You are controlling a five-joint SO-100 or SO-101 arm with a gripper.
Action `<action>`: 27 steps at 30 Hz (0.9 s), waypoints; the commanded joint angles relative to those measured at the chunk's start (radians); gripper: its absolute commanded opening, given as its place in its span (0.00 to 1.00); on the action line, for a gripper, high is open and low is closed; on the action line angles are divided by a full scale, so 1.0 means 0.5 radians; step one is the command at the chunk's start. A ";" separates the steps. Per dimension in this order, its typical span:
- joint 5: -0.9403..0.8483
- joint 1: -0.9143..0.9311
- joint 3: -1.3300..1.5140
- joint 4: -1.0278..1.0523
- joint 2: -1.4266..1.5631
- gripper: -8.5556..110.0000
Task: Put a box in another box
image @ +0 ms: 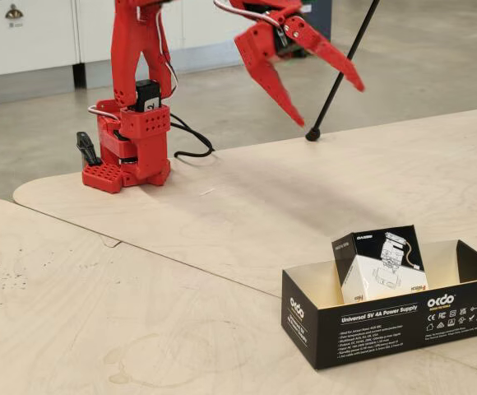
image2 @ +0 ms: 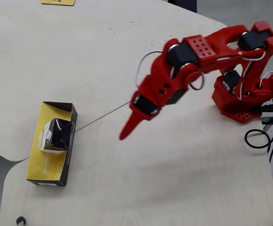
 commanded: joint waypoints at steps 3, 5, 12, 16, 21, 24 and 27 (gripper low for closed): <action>-0.114 -0.193 1.129 -0.061 1.006 0.27; -0.187 -0.206 1.479 -0.107 1.276 0.24; -0.565 -0.040 2.313 -0.166 2.092 0.16; -0.893 0.273 2.648 -0.230 2.574 0.13; -1.034 0.472 2.792 -0.239 2.826 0.12; -1.034 0.512 2.832 -0.273 2.826 0.10; -1.138 0.614 2.948 -0.390 2.826 0.08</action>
